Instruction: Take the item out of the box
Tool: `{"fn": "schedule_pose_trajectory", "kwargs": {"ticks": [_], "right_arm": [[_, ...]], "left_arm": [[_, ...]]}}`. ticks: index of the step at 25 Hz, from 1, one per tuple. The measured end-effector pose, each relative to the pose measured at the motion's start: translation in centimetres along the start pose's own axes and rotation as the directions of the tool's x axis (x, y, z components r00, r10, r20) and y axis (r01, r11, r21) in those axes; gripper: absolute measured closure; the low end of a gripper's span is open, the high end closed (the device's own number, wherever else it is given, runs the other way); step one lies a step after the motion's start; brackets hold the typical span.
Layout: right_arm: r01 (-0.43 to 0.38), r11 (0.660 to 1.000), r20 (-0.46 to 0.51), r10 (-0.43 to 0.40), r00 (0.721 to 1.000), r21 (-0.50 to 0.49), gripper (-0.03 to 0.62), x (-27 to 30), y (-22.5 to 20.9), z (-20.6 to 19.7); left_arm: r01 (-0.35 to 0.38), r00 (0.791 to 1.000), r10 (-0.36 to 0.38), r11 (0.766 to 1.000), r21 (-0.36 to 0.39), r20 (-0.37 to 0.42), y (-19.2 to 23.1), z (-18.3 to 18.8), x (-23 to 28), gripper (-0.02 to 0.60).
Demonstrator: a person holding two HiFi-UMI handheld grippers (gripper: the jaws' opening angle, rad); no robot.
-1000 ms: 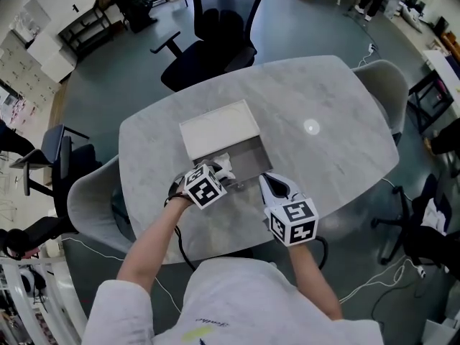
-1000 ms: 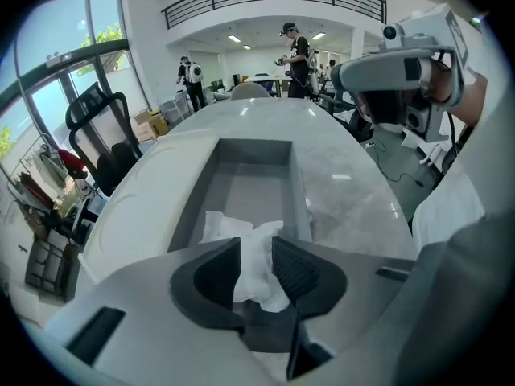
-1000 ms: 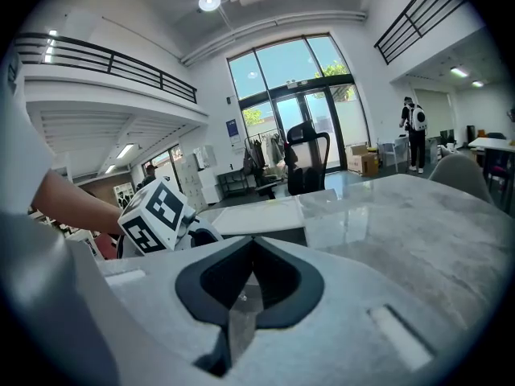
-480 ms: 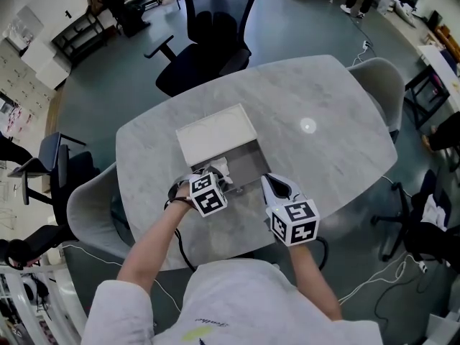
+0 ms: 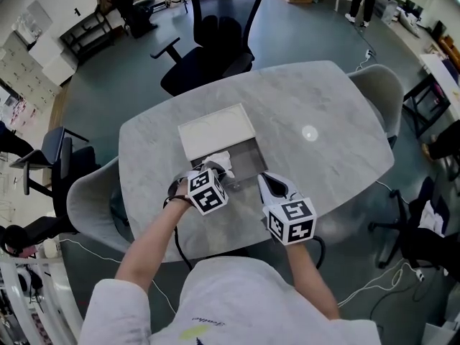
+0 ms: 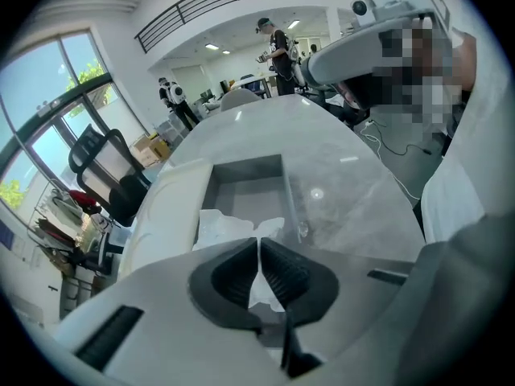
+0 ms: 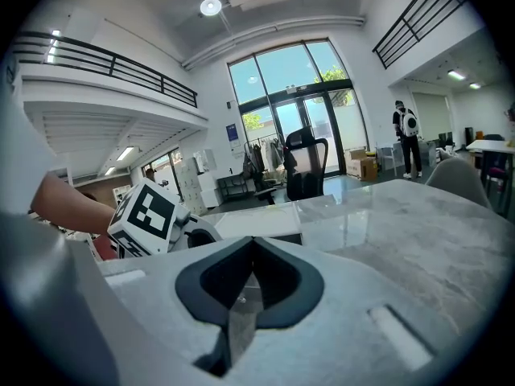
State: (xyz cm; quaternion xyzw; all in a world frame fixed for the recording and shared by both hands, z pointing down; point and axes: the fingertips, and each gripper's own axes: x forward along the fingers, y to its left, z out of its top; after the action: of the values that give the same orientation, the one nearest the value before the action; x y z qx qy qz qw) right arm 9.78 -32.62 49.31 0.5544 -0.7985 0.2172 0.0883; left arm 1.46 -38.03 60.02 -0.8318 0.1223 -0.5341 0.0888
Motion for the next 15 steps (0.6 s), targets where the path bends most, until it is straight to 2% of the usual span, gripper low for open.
{"fn": "schedule_pose_trajectory", "kwargs": {"ticks": [3,6,11,15], "right_arm": [[-0.007,1.000,0.015,0.007,1.000,-0.010,0.589,-0.8,0.1,0.4],[-0.019,0.999,0.025,0.020,0.999,-0.027,0.589,-1.9,0.5,0.5],[-0.042,0.997,0.042,0.045,0.998,-0.063,0.589,-3.7,1.3,1.0],[-0.057,0.994,0.062,0.062,0.996,-0.091,0.589,-4.9,2.3,1.5]], "left_arm": [[-0.049,0.998,0.049,0.999,0.000,0.033,0.0,1.1,-1.2,0.561],[-0.090,0.993,0.092,0.995,-0.035,0.071,-0.1,2.3,-2.6,0.561],[-0.157,0.975,0.173,0.980,-0.122,0.139,-0.7,3.8,-5.7,0.561],[-0.200,0.952,0.243,0.954,-0.224,0.185,-1.1,4.4,-8.5,0.561]]}}
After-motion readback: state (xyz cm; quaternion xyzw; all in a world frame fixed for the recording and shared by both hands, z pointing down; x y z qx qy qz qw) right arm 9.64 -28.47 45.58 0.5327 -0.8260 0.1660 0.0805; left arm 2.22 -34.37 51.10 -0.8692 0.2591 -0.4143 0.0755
